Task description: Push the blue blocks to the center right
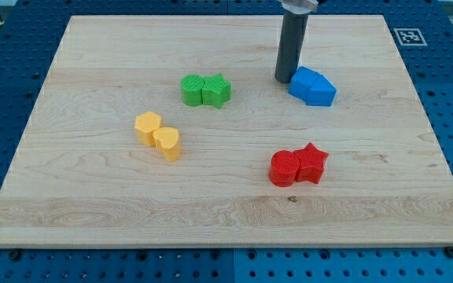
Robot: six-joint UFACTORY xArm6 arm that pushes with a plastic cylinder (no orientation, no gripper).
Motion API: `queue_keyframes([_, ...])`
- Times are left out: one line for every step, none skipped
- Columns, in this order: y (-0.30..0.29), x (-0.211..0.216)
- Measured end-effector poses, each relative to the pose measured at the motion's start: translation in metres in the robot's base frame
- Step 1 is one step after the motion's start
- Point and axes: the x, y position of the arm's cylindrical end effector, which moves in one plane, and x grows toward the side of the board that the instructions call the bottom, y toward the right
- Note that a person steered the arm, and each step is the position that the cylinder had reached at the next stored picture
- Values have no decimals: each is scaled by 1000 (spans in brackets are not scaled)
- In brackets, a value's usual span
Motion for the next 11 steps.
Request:
queue_keyframes([6, 17])
queue_keyframes([12, 30])
queue_keyframes([17, 46])
queue_keyframes([24, 56])
queue_keyframes([35, 56])
queue_keyframes([57, 56])
queue_keyframes([83, 56])
queue_keyframes([97, 57])
queue_keyframes([80, 74])
queue_keyframes([52, 94])
queue_keyframes([5, 98])
